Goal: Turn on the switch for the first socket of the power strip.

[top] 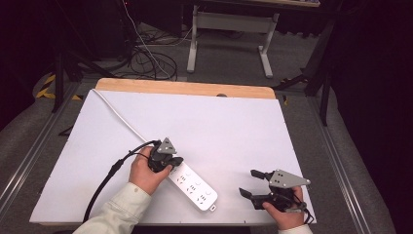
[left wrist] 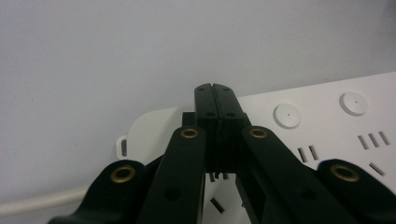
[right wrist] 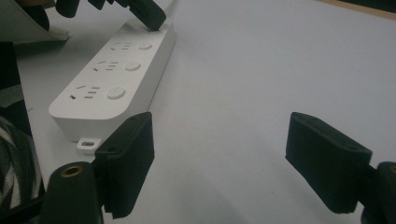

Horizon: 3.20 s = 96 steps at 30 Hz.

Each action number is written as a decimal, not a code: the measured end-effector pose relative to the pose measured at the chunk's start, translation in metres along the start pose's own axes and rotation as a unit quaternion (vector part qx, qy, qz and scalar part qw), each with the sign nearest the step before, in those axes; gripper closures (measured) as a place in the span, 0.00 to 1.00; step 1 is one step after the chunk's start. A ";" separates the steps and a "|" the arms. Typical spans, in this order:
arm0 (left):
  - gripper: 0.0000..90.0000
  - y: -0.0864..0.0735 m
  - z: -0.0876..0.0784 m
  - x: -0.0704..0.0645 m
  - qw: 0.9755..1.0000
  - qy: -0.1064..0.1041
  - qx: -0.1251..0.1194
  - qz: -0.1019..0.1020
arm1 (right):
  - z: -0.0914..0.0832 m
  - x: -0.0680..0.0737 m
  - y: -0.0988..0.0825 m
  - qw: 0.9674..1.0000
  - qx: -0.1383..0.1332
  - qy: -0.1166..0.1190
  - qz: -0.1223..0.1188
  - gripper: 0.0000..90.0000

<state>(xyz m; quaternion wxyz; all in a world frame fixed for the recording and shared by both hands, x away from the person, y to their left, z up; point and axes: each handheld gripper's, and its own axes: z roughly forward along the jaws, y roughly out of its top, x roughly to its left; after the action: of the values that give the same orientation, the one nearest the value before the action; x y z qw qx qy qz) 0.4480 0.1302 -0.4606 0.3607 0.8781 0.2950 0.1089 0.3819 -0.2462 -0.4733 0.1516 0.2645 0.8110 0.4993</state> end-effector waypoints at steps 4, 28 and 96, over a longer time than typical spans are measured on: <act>1.00 0.001 0.000 -0.003 1.000 0.005 0.003 0.004 | 0.000 0.000 0.000 1.000 0.000 0.000 0.001 0.27; 1.00 -0.001 0.001 -0.002 1.000 -0.006 0.003 -0.013 | 0.001 0.001 -0.001 1.000 0.003 0.002 0.001 0.27; 0.19 -0.035 -0.116 0.002 0.981 0.019 -0.193 0.027 | 0.000 0.001 -0.001 1.000 0.002 0.005 0.002 0.26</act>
<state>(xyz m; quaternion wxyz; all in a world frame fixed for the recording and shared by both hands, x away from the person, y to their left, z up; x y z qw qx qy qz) 0.3872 0.2169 -0.4021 0.5145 0.7973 0.2519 0.1901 0.3809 -0.2461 -0.4746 0.1460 0.2644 0.8123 0.4989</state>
